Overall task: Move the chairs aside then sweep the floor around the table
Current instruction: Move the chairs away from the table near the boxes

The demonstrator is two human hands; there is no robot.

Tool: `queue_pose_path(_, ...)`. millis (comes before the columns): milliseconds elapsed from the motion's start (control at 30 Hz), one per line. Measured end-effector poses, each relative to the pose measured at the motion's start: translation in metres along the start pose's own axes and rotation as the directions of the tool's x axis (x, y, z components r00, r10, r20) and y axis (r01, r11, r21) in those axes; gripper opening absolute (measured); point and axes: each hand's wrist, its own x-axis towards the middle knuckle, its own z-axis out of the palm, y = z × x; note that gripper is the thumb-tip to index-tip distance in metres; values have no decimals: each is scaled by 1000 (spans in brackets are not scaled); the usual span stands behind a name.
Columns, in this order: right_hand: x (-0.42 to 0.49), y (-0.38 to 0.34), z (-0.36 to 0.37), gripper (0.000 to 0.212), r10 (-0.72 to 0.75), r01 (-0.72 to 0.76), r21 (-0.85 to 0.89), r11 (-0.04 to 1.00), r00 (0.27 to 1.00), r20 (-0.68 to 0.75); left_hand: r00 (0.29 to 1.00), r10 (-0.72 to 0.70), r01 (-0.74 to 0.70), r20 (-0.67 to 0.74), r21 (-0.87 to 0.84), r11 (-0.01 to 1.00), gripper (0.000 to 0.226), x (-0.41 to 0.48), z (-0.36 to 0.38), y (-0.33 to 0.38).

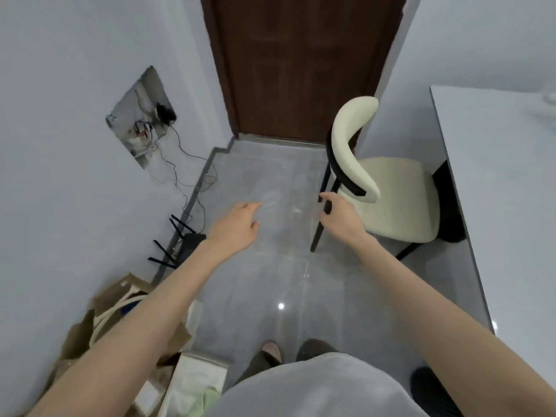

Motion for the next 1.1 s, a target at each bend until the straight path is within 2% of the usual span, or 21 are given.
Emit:
queue_pose_path(167,73,-7,-18,53,116,-113,32,993,987,-108,987,153,-154,52,16,988,59,104,-34,4)
queue_pose_path(333,154,-3,-35,57,206,-217,-35,976,958,-199,956,275,-282,103,62,957,64,210,-46,25)
queue_pose_path(467,225,11,-49,68,280,-296,-55,954,939,-200,930,347,-361,125,117,925,66,302,-44,46)
queue_pose_path(833,346,44,-71,85,468,-466,-52,883,882,46,797,489,-591,354,289,753,82,484,-40,115)
queue_pose_path(1000,378,59,-69,94,527,-542,34,840,828,189,696,524,-705,490,329,629,91,542,-26,148)
queue_pose_path(1100,391,67,-62,91,571,-591,55,805,796,200,627,516,-770,584,363,524,88,571,-10,161)
